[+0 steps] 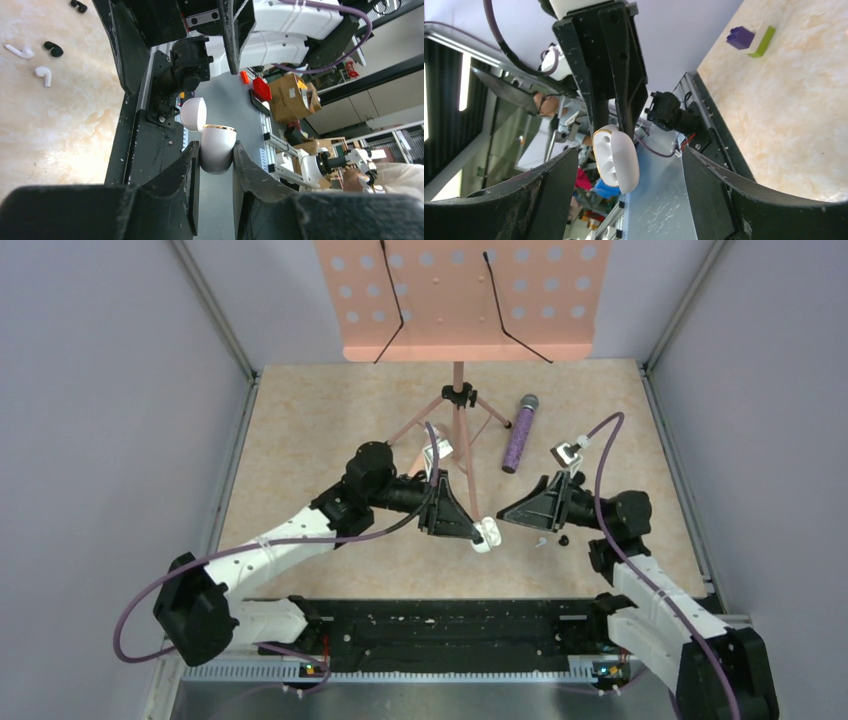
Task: Insert the wireless bluetooth earbuds into the charging case
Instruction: Pass from the left arm to the right
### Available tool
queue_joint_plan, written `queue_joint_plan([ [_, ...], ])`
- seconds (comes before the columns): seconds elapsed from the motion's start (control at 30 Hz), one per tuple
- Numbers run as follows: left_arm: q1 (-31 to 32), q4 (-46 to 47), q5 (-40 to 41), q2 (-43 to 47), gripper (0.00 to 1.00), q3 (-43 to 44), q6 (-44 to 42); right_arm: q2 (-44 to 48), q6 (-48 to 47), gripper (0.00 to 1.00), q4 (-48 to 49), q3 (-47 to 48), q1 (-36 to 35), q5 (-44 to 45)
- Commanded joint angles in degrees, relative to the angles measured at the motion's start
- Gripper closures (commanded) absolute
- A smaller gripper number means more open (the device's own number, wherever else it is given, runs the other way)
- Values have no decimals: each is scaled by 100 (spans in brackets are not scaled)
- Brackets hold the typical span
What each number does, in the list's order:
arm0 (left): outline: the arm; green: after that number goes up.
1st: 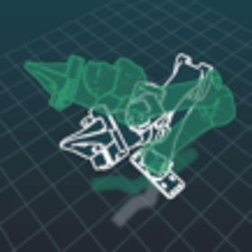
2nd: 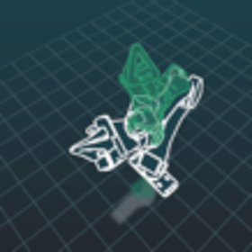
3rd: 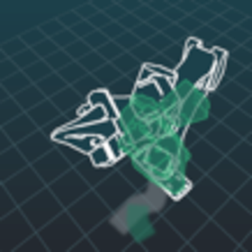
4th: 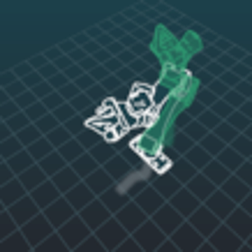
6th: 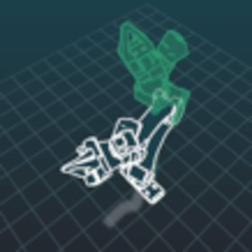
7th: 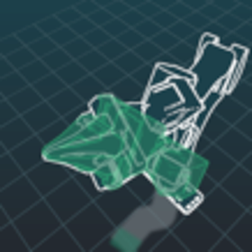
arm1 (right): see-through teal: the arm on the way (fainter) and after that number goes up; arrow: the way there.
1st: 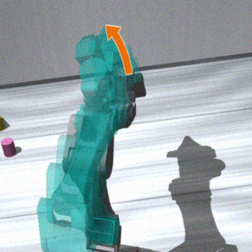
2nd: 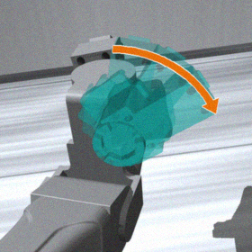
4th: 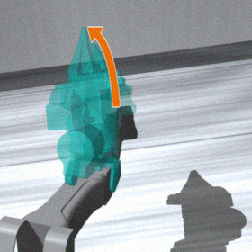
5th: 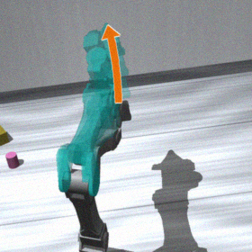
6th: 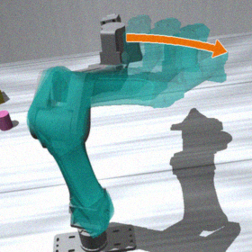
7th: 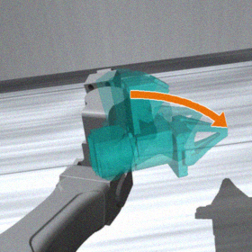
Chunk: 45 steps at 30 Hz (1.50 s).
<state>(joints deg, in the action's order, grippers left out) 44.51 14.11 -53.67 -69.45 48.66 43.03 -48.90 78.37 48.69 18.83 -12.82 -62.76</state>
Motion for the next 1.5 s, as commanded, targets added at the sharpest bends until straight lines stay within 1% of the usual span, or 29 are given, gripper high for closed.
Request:
queue_joint_plan([
  [0.0, 5, 276, -454, -141, 100, 282, -200, -324, 1372, 25, 2642, -379, 61, -402],
  [0.07, 5, 321, -505, -154, 100, 303, -187, -428, 1531, 25, 3035, -461, 61, -428],
  [0.13, 5, 330, -514, -172, 100, 327, -181, -480, 1563, 25, 3219, -476, 63, -474],
  [0.33, 5, 466, -551, -250, 100, 376, -77, -625, 1492, 25, 3296, -495, 37, -700],
  [0.5, 5, 514, -562, -324, 100, 424, -29, -729, 1480, 25, 3393, -604, -102, -517],
  [0.57, 5, 587, -585, -340, 100, 419, 16, -724, 1380, 26, 3313, -569, -256, -451],
  [0.7, 9, 637, -608, -359, 100, 425, 63, -715, 958, 28, 2803, -482, -506, -343],
  [0.87, 5, 656, -612, -349, 100, 412, 87, -772, 864, 35, 2707, -506, -529, -268],
  [0.97, 5, 663, -609, -341, 100, 391, 94, -832, 867, 41, 2735, -495, -527, -239],
  [1.07, 5, 663, -601, -340, 100, 373, 92, -890, 936, 47, 2852, -483, -525, -219],
  [1.3, 5, 733, -570, -390, 100, 363, 148, -956, 1113, 58, 3131, -472, -527, -275],
  [1.4, 5, 754, -571, -409, 100, 354, 162, -945, 1185, 61, 3207, -467, -523, -283],
  [1.47, 5, 752, -570, -420, 100, 346, 158, -931, 1264, 61, 3290, -465, -529, -299],
])
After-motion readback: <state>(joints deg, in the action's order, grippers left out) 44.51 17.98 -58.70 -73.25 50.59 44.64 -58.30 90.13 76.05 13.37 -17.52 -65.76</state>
